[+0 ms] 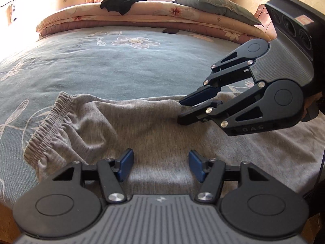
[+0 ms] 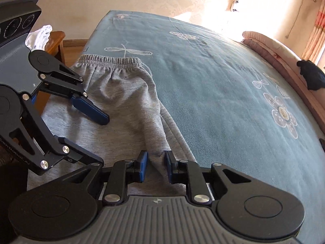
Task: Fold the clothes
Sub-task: 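Pinch the pants beside the waistband with the right tool, then open it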
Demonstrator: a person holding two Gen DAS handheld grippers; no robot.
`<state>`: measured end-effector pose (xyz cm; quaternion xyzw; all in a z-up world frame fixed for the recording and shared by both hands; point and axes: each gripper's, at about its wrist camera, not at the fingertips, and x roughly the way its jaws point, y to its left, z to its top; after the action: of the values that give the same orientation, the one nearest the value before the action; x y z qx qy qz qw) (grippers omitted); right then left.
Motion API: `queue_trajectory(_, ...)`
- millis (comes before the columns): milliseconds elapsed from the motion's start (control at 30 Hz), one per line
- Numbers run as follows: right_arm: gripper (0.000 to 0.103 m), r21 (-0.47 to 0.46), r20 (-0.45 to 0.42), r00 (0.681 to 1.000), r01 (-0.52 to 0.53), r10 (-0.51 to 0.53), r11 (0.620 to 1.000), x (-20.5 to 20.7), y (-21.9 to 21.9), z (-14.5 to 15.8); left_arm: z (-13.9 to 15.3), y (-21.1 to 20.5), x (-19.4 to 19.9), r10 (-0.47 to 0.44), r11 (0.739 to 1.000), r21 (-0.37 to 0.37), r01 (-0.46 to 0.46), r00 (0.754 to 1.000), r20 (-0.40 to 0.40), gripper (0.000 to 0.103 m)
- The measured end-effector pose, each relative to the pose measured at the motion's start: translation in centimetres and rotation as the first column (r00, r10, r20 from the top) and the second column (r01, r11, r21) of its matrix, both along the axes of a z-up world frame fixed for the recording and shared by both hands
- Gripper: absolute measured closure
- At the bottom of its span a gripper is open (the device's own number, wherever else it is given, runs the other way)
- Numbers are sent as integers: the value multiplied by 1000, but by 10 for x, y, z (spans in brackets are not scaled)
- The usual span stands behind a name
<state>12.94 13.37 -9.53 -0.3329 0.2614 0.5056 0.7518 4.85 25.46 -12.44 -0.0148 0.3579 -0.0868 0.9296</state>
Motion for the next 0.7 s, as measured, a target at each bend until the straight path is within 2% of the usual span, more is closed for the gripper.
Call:
queue_trajectory(133, 78, 67, -49, 999, 21, -17, 998, 17, 0, 14, -1, 0, -1, -3, 1000, -6, 4, 1000, 12, 39)
queue_trajectory(267, 74, 143, -162, 985, 84, -60, 986, 43, -4, 24, -2, 1, -2, -9, 1000, -12, 9, 1000, 16, 39)
queue_trajectory(367, 74, 113, -203, 978, 78, -54, 991, 49, 0, 14, -3, 2, -2, -11, 1000, -16, 12, 1000, 21, 39)
queue_trajectory(467, 74, 69, -197, 980, 43, -29, 997, 45, 4, 0, -3, 3, -2, -12, 1000, -21, 12, 1000, 25, 39)
queue_trajectory(600, 75, 64, -203, 979, 46, -32, 997, 44, 6, -7, -4, 4, -1, -14, 1000, -19, 14, 999, 29, 39)
queue_trajectory(667, 100, 74, -192, 980, 59, -44, 996, 43, 7, -6, -3, 4, -2, -9, 1000, -18, 10, 1000, 25, 39)
queue_trajectory(700, 100, 69, -135, 989, 75, -65, 995, 40, 10, -6, -1, 4, -2, -5, 1000, -18, 6, 1000, 22, 39)
